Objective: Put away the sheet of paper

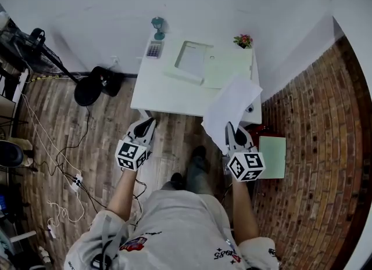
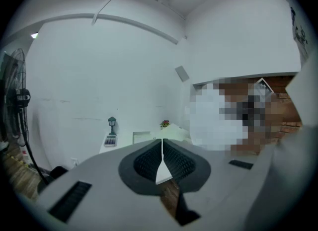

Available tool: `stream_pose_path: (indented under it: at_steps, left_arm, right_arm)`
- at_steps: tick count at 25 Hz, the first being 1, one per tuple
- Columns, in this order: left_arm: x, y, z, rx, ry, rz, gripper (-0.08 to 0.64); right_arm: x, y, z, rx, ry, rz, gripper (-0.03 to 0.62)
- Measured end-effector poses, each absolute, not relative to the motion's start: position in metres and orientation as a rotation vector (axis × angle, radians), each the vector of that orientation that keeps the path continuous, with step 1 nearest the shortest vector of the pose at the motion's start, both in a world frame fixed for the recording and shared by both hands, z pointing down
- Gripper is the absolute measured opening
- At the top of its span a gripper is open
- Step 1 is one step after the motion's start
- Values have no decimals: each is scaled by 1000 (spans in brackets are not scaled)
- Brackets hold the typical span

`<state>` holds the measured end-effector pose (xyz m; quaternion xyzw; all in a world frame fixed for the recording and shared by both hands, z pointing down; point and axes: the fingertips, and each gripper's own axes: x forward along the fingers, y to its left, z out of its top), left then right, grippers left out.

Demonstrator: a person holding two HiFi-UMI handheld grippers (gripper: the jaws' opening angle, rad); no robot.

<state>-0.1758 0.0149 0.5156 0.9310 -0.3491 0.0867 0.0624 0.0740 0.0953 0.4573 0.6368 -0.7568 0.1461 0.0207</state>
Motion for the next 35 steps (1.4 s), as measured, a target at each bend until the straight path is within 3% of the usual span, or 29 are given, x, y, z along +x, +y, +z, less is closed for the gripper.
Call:
stream_pose_path:
  at_steps: [23, 35]
  left_arm:
    - [-65, -202, 505, 2758, -1221, 289, 28]
    - [-52, -252, 524, 2696, -1259, 332, 28]
  right_arm:
    - [186, -171, 460, 1820, -2504, 491, -3]
    - [197, -252, 490, 1765, -2526, 614, -3]
